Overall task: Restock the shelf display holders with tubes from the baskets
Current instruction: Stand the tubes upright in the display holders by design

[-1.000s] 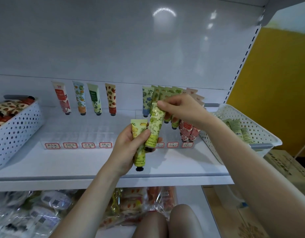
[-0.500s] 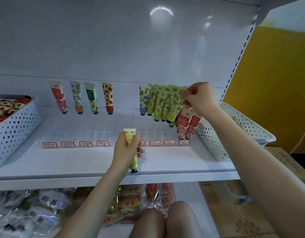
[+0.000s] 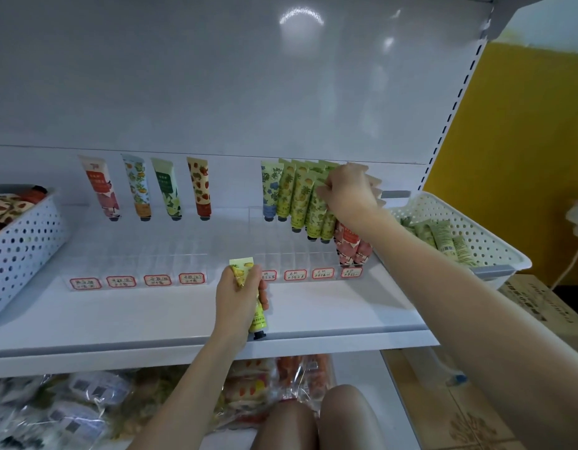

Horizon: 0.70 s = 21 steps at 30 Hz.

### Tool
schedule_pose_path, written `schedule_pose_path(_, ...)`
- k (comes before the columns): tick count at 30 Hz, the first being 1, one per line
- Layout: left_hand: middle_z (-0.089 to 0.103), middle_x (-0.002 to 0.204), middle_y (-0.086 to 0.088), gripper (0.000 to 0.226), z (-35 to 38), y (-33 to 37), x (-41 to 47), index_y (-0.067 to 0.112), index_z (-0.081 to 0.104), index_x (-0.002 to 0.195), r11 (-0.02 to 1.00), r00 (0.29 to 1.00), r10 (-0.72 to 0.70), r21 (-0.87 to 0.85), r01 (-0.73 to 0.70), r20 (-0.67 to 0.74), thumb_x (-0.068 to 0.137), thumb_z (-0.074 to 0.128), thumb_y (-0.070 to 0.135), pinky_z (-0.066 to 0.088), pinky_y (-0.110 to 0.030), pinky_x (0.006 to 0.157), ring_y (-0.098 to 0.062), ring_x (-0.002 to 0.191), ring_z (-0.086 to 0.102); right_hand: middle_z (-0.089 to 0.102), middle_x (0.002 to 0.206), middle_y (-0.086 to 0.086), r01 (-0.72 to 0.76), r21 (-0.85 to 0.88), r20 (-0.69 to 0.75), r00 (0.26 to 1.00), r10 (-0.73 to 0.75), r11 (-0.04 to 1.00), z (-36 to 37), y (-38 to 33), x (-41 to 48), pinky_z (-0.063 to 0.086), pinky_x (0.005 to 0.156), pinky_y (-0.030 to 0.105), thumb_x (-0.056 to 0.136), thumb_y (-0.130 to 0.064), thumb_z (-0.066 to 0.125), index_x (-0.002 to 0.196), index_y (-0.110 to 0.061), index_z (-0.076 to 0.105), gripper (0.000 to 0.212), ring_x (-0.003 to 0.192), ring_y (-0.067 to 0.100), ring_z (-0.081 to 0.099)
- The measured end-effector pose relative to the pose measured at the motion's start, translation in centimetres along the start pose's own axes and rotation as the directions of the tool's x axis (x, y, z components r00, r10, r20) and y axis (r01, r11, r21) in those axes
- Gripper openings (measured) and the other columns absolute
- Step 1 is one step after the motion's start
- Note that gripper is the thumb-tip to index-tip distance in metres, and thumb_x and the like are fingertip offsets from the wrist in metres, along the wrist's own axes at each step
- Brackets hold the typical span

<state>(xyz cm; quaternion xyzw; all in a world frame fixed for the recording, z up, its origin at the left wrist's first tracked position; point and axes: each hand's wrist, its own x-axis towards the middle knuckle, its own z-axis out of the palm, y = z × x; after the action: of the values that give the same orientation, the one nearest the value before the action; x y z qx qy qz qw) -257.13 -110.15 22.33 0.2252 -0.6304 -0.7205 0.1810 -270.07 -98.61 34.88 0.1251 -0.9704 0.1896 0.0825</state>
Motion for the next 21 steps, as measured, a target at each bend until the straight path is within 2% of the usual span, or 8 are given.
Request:
schedule_pose_path(4, 0.057, 0.061, -0.002, 0.018, -0.1, -0.2, 0.0, 0.008, 0.047, 0.089, 1.000, 1.000, 0.010, -0.002, -0.010, 0.011, 0.095, 0.051, 0.024, 0.042, -0.016, 0.040, -0.004, 0.038, 0.048, 0.040, 0.060, 0.003, 0.005, -0.094, 0.017, 1.000, -0.003, 0.996, 0.3, -0.4, 0.3, 0.030, 0.044, 0.024, 0.095, -0.016, 0.049, 0.059, -0.010, 0.037, 0.039, 0.057, 0.021, 0.045)
schedule_pose_path(9, 0.058, 0.061, -0.002, 0.016, -0.3, -0.3, 0.0, 0.009, 0.047, 0.087, 1.000, 0.999, 0.015, -0.026, -0.014, 0.031, 0.095, 0.051, 0.023, 0.044, -0.016, 0.041, -0.004, 0.039, 0.049, 0.039, 0.062, 0.002, -0.007, -0.248, 0.018, 1.000, 0.012, 0.969, -0.3, -1.3, 0.5, 0.036, 0.056, 0.028, 0.094, -0.022, 0.052, 0.060, -0.013, 0.036, 0.038, 0.066, 0.022, 0.047)
schedule_pose_path(12, 0.058, 0.061, -0.001, 0.016, -0.3, -0.3, 0.0, 0.010, 0.048, 0.085, 1.000, 0.999, 0.014, -0.027, -0.013, 0.032, 0.095, 0.052, 0.023, 0.044, -0.017, 0.042, -0.004, 0.040, 0.049, 0.041, 0.063, 0.001, -0.017, -0.304, 0.018, 1.000, 0.024, 0.952, -0.2, -1.4, 0.8, 0.029, 0.046, 0.024, 0.094, -0.019, 0.052, 0.061, -0.012, 0.038, 0.035, 0.060, 0.020, 0.045)
schedule_pose_path(17, 0.057, 0.061, -0.003, 0.019, -0.2, -0.4, 0.1, 0.009, 0.047, 0.084, 1.000, 0.999, 0.024, -0.003, -0.024, 0.035, 0.095, 0.051, 0.025, 0.042, -0.015, 0.041, -0.004, 0.038, 0.048, 0.042, 0.062, 0.001, 0.013, -0.368, 0.026, 1.000, -0.004, 0.930, -0.2, -1.5, 0.7, 0.028, 0.044, 0.023, 0.094, -0.014, 0.052, 0.062, -0.012, 0.039, 0.035, 0.069, 0.021, 0.050)
schedule_pose_path(21, 0.057, 0.062, -0.003, 0.019, -0.2, -0.4, 0.0, 0.009, 0.047, 0.085, 1.000, 0.999, 0.019, 0.003, -0.019, 0.037, 0.095, 0.051, 0.025, 0.042, -0.015, 0.040, -0.003, 0.038, 0.048, 0.039, 0.063, 0.001, 0.024, -0.339, 0.047, 0.999, -0.009, 0.940, -0.5, -1.5, 0.5, 0.038, 0.059, 0.029, 0.094, -0.020, 0.053, 0.069, -0.010, 0.043, 0.029, 0.075, 0.023, 0.049)
